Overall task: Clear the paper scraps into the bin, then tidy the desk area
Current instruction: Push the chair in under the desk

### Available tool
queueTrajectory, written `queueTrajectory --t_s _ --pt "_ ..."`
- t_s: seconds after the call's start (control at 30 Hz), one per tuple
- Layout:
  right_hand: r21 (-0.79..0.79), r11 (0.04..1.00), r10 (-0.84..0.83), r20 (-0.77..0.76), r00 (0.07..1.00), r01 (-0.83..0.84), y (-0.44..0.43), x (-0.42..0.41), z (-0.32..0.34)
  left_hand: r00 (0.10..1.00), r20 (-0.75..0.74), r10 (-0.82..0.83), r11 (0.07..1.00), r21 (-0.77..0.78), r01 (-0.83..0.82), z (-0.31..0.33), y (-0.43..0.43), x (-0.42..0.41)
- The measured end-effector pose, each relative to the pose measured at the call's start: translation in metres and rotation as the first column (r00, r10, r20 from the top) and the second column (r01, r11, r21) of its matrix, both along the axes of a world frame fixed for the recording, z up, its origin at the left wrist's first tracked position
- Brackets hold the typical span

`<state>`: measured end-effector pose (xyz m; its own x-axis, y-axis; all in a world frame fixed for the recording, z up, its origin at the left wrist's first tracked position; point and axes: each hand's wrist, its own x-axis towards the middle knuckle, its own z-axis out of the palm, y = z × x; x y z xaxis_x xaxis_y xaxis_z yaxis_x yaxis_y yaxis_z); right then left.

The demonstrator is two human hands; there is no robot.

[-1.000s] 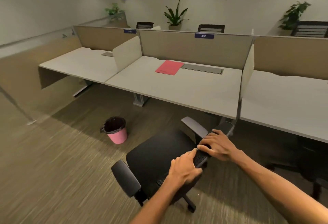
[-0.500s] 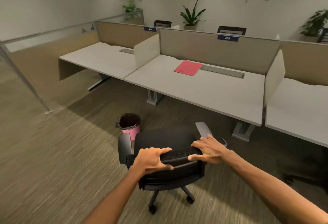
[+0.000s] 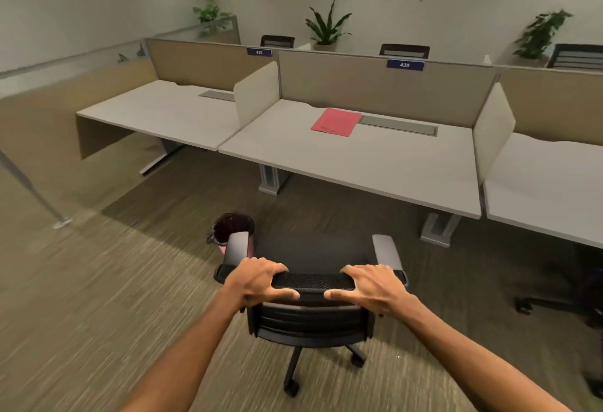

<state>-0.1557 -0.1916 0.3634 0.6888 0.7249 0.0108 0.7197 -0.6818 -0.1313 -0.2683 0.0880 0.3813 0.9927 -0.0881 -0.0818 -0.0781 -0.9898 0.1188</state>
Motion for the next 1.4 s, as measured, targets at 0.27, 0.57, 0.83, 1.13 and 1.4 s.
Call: queueTrajectory --t_s 0.27,0.57,0.83,1.13,1.4 --pt "-0.033 0.996 -0.079 -0.010 0.997 0.078 0.027 -0.001 0.005 0.997 0.052 -0.063 0.998 0.006 0.063 -0.005 0.036 0.021" --pt "-0.049 0.991 -0.126 0.011 0.992 0.126 0.054 0.027 0.007 0.989 0.096 -0.112 0.994 0.027 0.109 -0.011 0.066 0.064" --pt "-0.027 0.980 -0.199 0.032 0.980 0.200 0.088 0.077 -0.001 0.984 0.072 -0.166 0.986 0.012 0.165 -0.012 0.102 0.129" --pt "-0.008 0.963 -0.269 0.029 0.963 0.270 0.130 0.154 -0.003 0.973 0.002 -0.232 0.973 0.016 0.232 -0.005 0.149 0.226" --pt "0.022 0.964 -0.266 0.047 0.963 0.265 0.165 0.224 -0.001 0.978 0.046 -0.202 0.979 0.034 0.200 -0.008 0.182 0.295"
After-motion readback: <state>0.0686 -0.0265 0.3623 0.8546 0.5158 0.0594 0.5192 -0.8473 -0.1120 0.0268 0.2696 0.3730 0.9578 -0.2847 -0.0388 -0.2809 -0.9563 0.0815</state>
